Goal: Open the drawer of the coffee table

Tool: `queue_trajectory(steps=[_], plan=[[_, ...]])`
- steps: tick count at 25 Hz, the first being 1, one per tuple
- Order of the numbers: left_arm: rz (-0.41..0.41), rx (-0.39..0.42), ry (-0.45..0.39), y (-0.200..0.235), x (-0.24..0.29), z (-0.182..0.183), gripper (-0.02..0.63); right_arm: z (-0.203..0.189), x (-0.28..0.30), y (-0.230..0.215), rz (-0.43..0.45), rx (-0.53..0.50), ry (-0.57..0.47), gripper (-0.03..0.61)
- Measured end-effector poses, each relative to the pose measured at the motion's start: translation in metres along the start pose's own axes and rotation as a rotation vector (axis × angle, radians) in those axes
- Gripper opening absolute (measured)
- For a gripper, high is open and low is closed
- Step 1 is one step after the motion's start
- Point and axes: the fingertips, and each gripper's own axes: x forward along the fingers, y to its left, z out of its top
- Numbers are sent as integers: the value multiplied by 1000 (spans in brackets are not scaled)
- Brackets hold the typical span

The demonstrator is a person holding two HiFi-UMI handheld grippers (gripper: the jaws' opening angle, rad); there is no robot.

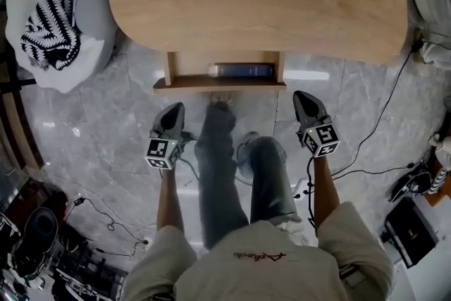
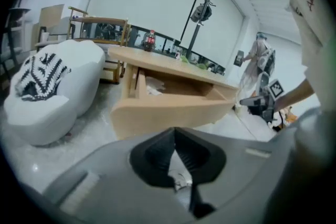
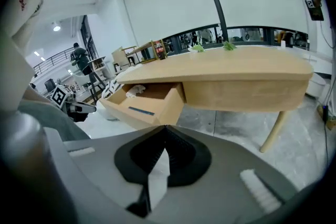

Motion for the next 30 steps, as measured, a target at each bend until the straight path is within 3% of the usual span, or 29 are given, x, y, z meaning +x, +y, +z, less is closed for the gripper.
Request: queue_trajectory(steps=[10, 19, 30], plan=[[7, 14, -11, -68, -116, 139, 0, 136, -116, 55, -21, -5, -38, 5], [16, 99, -146, -115, -191, 290, 0, 270, -200, 93, -36, -53, -176, 5], [-8, 178, -246, -200, -269, 400, 0, 375, -319, 129, -81, -100, -298, 5]])
